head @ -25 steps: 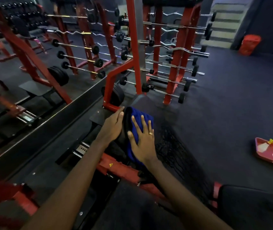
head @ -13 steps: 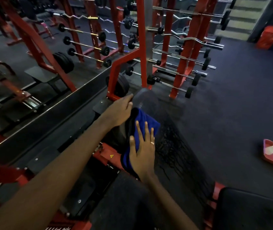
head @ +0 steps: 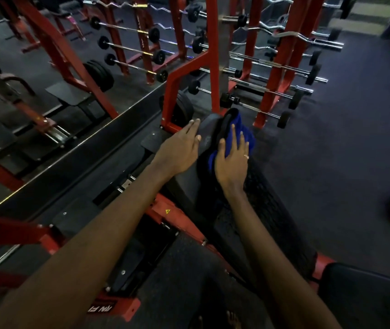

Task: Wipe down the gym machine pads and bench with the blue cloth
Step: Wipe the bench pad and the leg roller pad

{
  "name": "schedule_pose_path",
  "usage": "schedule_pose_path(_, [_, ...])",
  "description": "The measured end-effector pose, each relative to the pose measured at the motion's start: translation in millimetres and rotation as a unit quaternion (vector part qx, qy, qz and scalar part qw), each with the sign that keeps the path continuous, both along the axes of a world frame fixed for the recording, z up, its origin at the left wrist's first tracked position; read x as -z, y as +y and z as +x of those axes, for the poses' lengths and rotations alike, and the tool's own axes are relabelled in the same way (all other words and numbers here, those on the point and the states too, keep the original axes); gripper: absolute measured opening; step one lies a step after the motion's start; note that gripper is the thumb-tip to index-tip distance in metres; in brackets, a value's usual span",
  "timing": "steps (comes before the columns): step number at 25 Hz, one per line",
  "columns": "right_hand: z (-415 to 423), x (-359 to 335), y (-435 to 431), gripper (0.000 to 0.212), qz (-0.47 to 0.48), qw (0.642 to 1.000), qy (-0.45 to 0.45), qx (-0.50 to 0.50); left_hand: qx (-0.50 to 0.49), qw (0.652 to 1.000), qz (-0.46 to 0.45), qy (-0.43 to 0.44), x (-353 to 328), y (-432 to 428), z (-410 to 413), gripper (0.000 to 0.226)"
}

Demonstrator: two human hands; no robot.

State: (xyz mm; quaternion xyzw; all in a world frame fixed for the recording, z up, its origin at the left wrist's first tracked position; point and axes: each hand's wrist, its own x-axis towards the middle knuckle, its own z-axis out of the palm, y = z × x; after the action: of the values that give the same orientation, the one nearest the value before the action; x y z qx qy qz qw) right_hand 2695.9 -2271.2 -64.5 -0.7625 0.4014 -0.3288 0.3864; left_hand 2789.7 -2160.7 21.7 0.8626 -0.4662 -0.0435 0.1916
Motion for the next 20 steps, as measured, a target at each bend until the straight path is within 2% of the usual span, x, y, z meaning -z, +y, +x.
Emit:
schedule_pose_path(4, [-50.7, 12.8, 89.5, 0.054, -0.051, 0.995, 0.024, -0.08, -0.016, 0.997, -0.017, 0.067, -3.2, -1.4, 0.2, 0.057])
schedule_pose_path(7, [-30.0, 8.1, 64.7, 0.056, -0.067, 0.994, 0.032, -0.081, -0.018, 0.996, -0.021, 0.087, -5.1, -1.0, -2.0, 0.061])
schedule_pose_path(11, [10.7, -2.6, -7.2, 0.057, -0.109, 0.992, 0.016, -0.067, -0.017, 0.998, -0.003, 0.067, -5.9, 0.3, -2.5, 0.063])
schedule_pose_path(15, [30.6, -13.1, -53.2, 0.059, 0.029, 1.0, 0.006, -0.002, -0.006, 0.999, -0.001, 0.05, -3.4, 1.4, -1.4, 0.058])
schedule_pose_path(17, [26.4, -17.5, -36.6, 0.056, 0.022, 0.999, 0.016, 0.022, -0.006, 0.999, -0.002, 0.051, -2.2, 1.2, -0.8, 0.059])
schedule_pose_path(20, [-7.6, -4.4, 31.3, 0.05, -0.06, 0.998, 0.005, -0.011, 0.001, 0.999, 0.033, 0.033, -1.3, -0.8, -1.4, 0.063])
